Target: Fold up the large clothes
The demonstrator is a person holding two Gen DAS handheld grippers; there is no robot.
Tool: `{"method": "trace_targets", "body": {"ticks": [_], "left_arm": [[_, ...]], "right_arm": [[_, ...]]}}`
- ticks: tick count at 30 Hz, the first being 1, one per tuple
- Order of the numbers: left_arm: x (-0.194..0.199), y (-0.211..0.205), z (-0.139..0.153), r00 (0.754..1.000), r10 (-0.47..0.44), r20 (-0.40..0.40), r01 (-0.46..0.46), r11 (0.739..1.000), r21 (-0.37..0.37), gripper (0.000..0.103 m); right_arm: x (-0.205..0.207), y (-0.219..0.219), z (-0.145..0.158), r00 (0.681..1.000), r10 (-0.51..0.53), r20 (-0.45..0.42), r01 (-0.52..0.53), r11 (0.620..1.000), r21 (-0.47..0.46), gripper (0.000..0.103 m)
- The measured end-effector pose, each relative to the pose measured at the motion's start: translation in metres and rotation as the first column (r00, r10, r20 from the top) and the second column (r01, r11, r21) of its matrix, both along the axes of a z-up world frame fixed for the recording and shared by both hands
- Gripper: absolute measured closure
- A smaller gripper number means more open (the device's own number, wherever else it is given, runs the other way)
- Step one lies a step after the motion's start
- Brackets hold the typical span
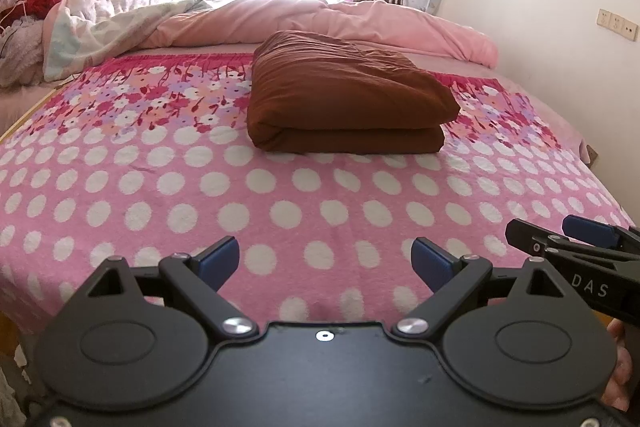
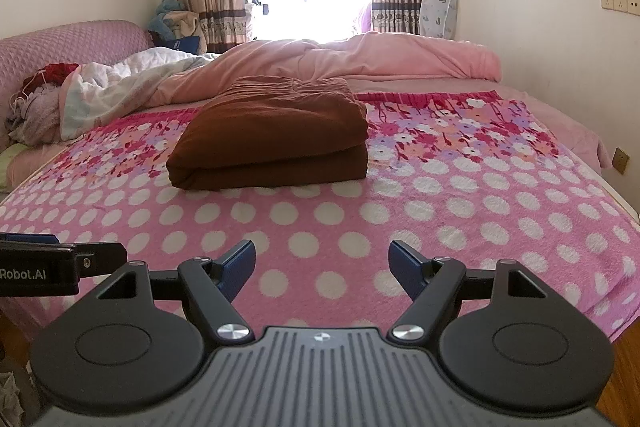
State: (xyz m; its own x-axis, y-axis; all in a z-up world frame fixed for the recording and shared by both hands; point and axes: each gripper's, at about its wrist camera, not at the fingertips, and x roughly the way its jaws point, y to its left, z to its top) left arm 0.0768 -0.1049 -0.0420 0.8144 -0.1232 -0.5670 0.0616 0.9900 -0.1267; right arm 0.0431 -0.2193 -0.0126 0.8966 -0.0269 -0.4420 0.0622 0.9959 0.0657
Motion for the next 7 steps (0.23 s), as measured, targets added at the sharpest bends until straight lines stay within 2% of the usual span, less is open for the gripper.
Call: {"method": "trace_targets", "body": {"ticks": [7], "left_arm": [[-0.0005,-0.0012,0.0004,1.000,-0.004,0.001,0.004,1.000,0.005,0.008]], "right_arm": [[0.0004,0.0001,0.0003,1.000,0.000,0.000,0.000,1.000,0.000,0.014]]}}
